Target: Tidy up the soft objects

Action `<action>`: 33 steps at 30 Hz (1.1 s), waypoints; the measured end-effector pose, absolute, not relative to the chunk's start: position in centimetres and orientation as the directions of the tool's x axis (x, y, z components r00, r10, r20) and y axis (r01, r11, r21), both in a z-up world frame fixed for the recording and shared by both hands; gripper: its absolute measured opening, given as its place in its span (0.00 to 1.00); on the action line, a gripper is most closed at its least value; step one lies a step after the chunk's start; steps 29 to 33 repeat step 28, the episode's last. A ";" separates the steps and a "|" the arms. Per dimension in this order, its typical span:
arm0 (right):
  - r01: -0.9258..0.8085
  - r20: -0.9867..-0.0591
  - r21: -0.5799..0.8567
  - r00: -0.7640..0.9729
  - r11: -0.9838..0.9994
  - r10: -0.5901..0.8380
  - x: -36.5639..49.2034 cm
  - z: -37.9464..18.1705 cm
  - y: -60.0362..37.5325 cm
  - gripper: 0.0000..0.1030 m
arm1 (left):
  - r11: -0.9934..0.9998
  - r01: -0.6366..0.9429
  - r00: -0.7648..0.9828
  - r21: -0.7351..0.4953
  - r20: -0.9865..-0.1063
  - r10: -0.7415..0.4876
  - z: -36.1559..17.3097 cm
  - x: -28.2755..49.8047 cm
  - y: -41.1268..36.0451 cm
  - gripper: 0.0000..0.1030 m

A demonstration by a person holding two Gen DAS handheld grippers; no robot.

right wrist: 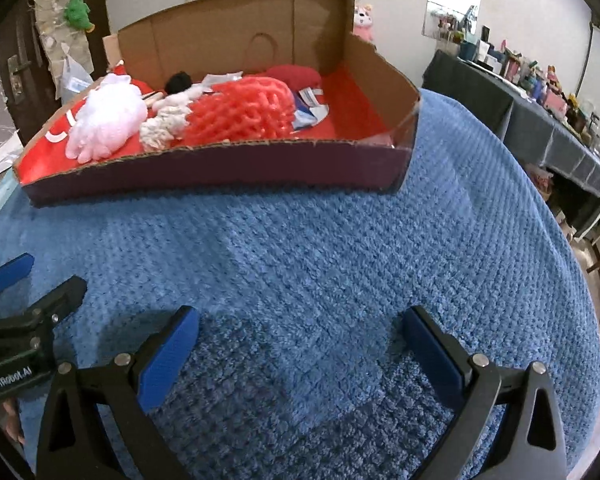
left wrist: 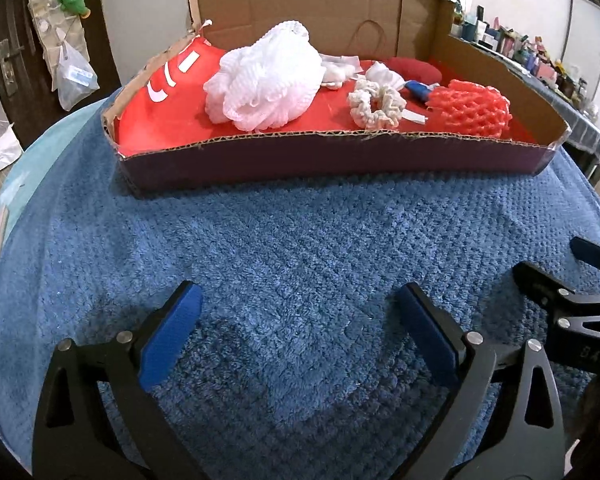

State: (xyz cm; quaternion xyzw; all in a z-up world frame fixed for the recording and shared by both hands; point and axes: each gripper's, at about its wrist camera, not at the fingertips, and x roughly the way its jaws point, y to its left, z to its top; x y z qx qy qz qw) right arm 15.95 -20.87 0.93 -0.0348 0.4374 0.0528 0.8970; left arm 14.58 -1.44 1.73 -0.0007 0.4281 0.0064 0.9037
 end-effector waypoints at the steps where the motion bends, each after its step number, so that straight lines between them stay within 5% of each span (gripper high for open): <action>1: -0.124 -0.790 -0.018 0.610 0.992 0.062 16.0 0.9 -20.9 1.00 | 1.000 -0.011 0.632 0.002 -0.775 0.009 1.7 14.6 -1.4 0.99; 33: -0.110 -0.794 0.007 0.603 0.994 0.072 16.2 0.6 -21.1 1.00 | 1.000 -0.007 0.618 -0.020 -0.786 -0.011 1.6 16.1 -0.7 1.00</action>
